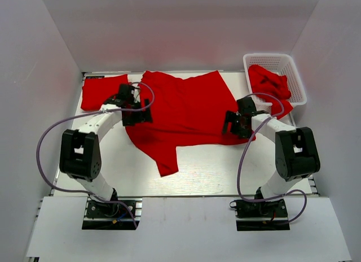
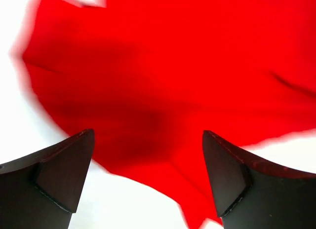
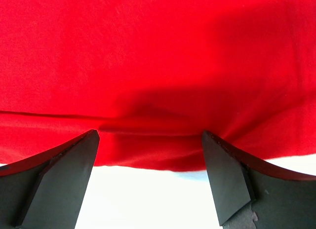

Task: Fold and stack the t-shirts
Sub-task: Flatten out the tshirt

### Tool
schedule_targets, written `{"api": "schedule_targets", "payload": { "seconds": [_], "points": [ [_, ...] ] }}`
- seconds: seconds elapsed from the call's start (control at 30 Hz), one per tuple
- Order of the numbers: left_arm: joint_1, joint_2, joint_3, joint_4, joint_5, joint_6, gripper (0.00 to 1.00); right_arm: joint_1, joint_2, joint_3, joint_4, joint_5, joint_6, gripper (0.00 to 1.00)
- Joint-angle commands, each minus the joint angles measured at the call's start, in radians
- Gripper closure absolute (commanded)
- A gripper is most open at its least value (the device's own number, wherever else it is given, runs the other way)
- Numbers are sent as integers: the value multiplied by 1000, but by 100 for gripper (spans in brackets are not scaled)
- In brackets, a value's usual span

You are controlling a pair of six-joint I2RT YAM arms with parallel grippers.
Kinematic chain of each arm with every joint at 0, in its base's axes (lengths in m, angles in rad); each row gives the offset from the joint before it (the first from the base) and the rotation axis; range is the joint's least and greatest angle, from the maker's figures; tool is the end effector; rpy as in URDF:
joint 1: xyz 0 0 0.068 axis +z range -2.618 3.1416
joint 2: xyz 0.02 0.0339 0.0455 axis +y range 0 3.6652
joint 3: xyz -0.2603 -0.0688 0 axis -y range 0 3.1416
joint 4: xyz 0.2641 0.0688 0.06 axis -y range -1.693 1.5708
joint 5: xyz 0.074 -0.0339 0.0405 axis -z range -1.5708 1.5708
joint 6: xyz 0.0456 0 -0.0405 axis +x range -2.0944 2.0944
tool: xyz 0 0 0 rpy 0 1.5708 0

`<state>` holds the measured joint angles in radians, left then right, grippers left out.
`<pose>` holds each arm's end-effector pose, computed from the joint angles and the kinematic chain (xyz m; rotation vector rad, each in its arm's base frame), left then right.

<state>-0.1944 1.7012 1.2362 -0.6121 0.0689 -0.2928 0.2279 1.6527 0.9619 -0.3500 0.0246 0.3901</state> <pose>0.3658 -0.0752 0.2016 -0.1081 2.6656 -0.2514 0.3349 0.0765 0.1477 0.2212 2.6139 0.1858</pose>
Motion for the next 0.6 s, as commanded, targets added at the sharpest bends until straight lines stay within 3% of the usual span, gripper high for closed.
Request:
{"api": "schedule_targets", "payload": {
  "seconds": [0.0, 0.23, 0.43, 0.57],
  "points": [
    [-77, -95, -90, 83, 256, -60, 0, -7, -48, -23, -18, 27, -8, 10],
    [-249, -117, -208, 170, 290, -128, 0, -12, -48, -58, 3, 26, 29, 10],
    [-306, -115, -313, 247, 223, -203, 0, -12, -41, -84, 17, 40, 33, 10],
    [-315, -72, -299, 224, 171, -226, 0, -19, -44, -104, 6, 69, 44, 10]
  ]
}}
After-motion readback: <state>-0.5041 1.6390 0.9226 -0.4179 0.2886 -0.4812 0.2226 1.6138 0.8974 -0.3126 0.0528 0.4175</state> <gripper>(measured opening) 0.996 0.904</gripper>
